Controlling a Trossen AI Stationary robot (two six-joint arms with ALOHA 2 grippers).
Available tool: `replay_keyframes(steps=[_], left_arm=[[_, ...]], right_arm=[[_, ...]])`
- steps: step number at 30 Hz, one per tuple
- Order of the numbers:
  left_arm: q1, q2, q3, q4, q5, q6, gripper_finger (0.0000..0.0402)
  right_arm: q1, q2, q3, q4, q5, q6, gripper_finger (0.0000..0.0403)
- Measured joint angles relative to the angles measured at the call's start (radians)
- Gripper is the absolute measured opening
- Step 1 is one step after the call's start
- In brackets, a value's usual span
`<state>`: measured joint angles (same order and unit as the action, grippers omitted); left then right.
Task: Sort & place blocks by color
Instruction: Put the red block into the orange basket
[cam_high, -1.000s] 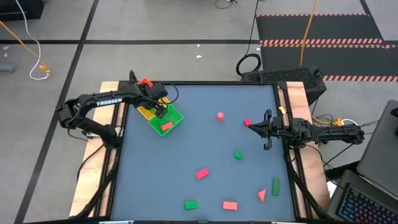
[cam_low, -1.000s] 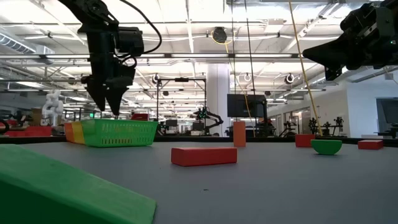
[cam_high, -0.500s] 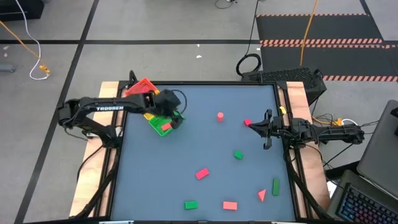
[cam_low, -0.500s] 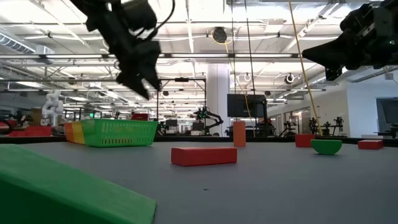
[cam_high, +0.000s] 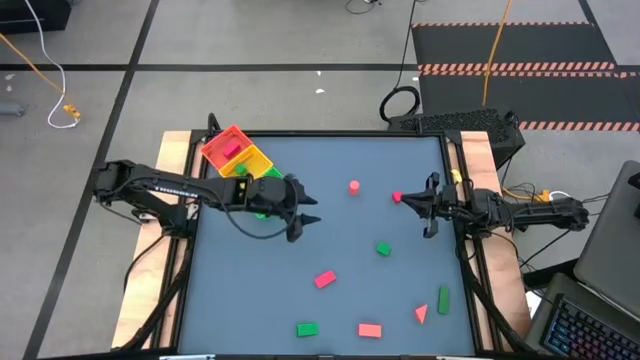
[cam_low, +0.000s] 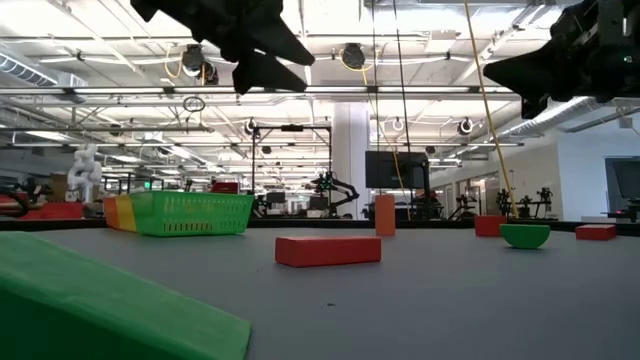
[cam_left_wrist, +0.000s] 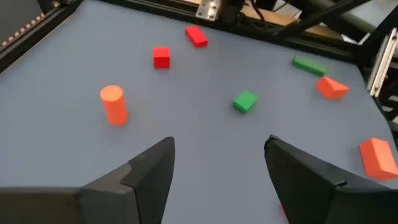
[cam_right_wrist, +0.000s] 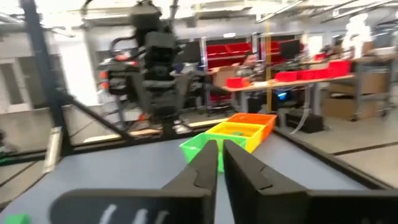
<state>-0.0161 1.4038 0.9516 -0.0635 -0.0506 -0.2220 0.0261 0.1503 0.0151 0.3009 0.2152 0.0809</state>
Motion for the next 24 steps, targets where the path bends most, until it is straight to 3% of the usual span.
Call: replay_keyframes(steps=[6,12,24], left_arm=[[0.016,0.051,-0.002,0.116,-0.003,0.064,0.024],[0.072,0.092,0.002,0.244,-0.002,0.115,0.0241],[0.148,0.073,0.001,0.315,0.06,0.199,0.0241]], right_arm=[[-0.001,0.128,0.016,0.131,0.124,-0.044,0.0115],[-0.003,0.316,0.14,0.053,0.252,-0.011,0.0188],[-0.13,0.77,0.553,-0.699,0.282,0.352,0.0199]])
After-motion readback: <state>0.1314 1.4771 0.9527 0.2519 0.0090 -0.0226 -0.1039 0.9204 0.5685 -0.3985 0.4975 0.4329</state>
